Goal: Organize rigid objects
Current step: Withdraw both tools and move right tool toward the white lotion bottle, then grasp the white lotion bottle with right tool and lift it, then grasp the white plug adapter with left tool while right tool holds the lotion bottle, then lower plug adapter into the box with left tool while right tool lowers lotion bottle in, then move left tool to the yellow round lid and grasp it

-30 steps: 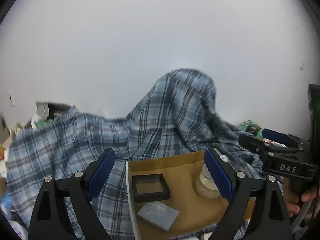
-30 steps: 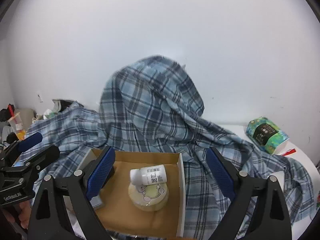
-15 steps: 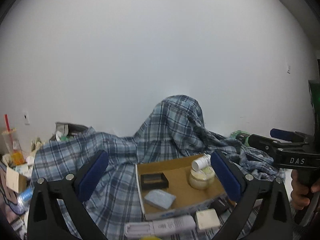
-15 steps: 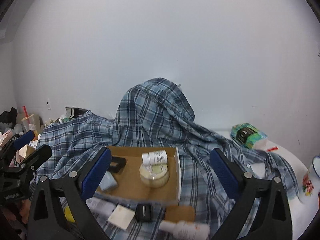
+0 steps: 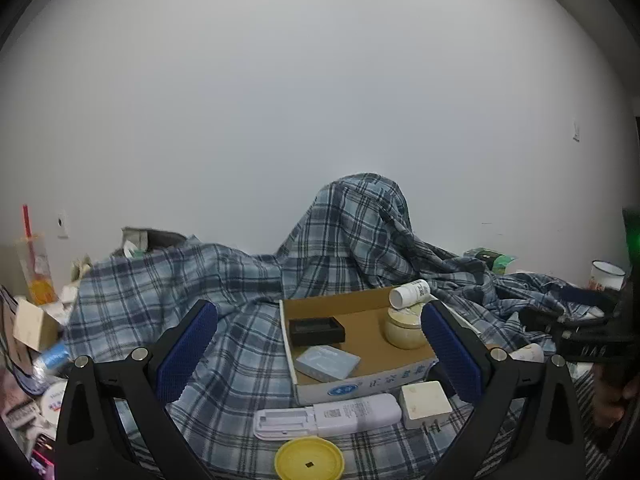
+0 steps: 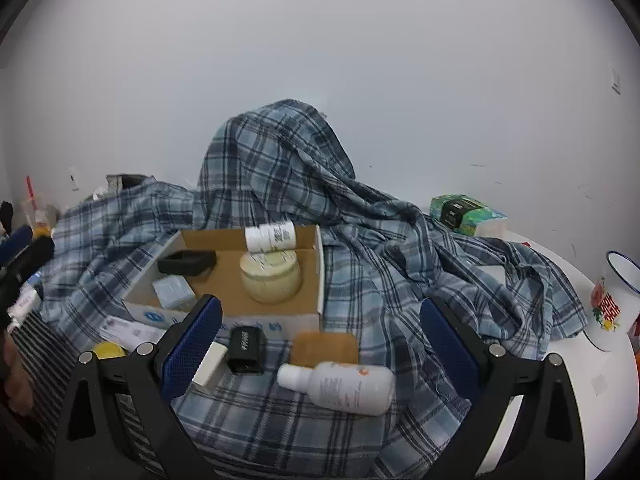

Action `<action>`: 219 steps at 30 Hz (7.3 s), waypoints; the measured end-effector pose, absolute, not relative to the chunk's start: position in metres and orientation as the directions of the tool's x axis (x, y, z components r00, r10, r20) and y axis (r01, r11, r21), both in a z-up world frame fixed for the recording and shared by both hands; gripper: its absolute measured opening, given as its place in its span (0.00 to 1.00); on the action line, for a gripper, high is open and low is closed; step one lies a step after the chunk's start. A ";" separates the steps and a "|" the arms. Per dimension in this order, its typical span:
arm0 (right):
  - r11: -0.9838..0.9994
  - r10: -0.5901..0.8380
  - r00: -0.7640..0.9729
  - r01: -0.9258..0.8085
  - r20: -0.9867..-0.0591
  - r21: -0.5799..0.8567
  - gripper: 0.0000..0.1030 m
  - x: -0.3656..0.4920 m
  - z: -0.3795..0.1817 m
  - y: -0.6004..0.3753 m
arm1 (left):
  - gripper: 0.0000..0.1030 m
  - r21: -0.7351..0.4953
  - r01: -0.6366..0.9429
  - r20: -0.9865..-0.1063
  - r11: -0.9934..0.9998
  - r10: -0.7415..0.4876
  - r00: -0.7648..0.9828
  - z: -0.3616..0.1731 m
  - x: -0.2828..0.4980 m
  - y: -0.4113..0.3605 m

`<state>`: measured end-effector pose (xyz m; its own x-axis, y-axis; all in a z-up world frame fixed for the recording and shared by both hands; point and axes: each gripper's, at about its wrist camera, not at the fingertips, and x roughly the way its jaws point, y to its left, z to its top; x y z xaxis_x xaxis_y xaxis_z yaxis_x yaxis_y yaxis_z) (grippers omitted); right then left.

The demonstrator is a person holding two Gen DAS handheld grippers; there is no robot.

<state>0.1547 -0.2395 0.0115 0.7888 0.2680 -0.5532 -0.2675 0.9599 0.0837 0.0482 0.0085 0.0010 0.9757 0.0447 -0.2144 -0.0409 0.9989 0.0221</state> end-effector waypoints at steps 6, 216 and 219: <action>0.954 0.288 0.779 -0.282 -0.557 0.099 0.96 0.155 0.009 -0.242 | 1.00 -0.027 -0.034 -0.259 0.999 0.026 0.966 -0.007 0.057 0.018; 0.940 0.313 0.688 -0.323 -0.655 0.110 0.98 0.174 0.010 -0.212 | 0.76 -0.070 0.028 -0.541 0.997 -0.062 0.839 -0.019 0.088 0.034; 0.938 0.315 0.670 -0.326 -0.672 0.114 0.98 0.176 0.001 -0.211 | 0.76 -0.081 0.016 -0.555 0.997 -0.059 0.830 -0.029 0.089 0.039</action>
<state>0.1765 -0.2106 0.0010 0.6702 0.3150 -0.6720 -0.3264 0.9383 0.1142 0.0885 0.0387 -0.0288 0.8296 -0.0587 -0.5553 0.0161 0.9966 -0.0814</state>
